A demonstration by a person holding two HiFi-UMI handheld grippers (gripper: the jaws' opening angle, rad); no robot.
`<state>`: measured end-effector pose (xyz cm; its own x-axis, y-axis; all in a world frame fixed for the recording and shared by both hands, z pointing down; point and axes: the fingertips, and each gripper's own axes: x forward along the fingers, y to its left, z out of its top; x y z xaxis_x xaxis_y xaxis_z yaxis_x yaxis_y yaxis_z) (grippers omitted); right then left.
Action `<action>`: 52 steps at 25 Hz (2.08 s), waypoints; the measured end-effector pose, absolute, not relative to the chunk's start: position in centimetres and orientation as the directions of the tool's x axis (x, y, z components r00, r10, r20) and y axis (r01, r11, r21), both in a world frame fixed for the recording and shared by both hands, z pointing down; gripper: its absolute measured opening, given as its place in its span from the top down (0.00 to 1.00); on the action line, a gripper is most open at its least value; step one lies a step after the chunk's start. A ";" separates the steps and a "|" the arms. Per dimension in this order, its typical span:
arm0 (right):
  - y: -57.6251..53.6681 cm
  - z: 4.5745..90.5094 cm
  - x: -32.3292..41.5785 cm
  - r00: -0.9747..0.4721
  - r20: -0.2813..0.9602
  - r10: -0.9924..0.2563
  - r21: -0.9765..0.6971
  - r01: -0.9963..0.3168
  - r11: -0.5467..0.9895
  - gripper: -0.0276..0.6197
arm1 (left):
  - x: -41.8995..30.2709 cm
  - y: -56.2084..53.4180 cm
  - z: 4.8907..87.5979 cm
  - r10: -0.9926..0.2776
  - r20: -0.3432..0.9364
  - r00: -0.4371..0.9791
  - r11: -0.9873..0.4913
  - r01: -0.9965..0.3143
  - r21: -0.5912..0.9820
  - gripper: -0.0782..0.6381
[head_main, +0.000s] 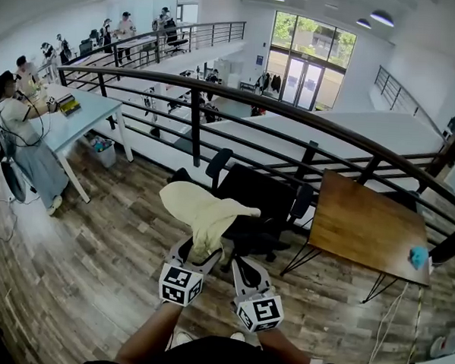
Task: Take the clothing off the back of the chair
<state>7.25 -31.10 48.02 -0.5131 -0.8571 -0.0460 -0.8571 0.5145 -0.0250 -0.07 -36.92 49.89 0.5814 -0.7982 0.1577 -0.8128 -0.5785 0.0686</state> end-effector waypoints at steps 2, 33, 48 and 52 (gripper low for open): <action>-31.3 48.1 7.5 -0.511 -0.043 -0.859 -0.026 -0.859 0.512 0.93 | 0.1 -37.3 50.0 -0.797 0.164 0.582 -0.580 -0.812 0.066 0.41; -30.5 47.9 5.3 -0.528 -0.042 -0.848 -0.002 -0.849 0.529 0.93 | -1.8 -35.7 49.9 -0.792 0.187 0.581 -0.585 -0.810 0.038 0.79; -28.0 48.7 2.7 -0.444 -0.026 -0.896 -0.009 -0.896 0.444 0.93 | -5.3 -31.6 52.2 -0.732 0.237 0.638 -0.640 -0.764 0.082 0.79; -27.1 49.4 2.3 -0.400 -0.015 -0.916 -0.020 -0.916 0.400 0.93 | -6.5 -30.6 52.7 -0.714 0.246 0.656 -0.659 -0.748 0.082 0.79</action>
<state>2.29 -27.06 49.41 -0.4002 -0.9163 -0.0149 -0.9161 0.4004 -0.0204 -6.55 -30.59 52.68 0.6556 -0.7139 0.2462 -0.7480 -0.6586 0.0822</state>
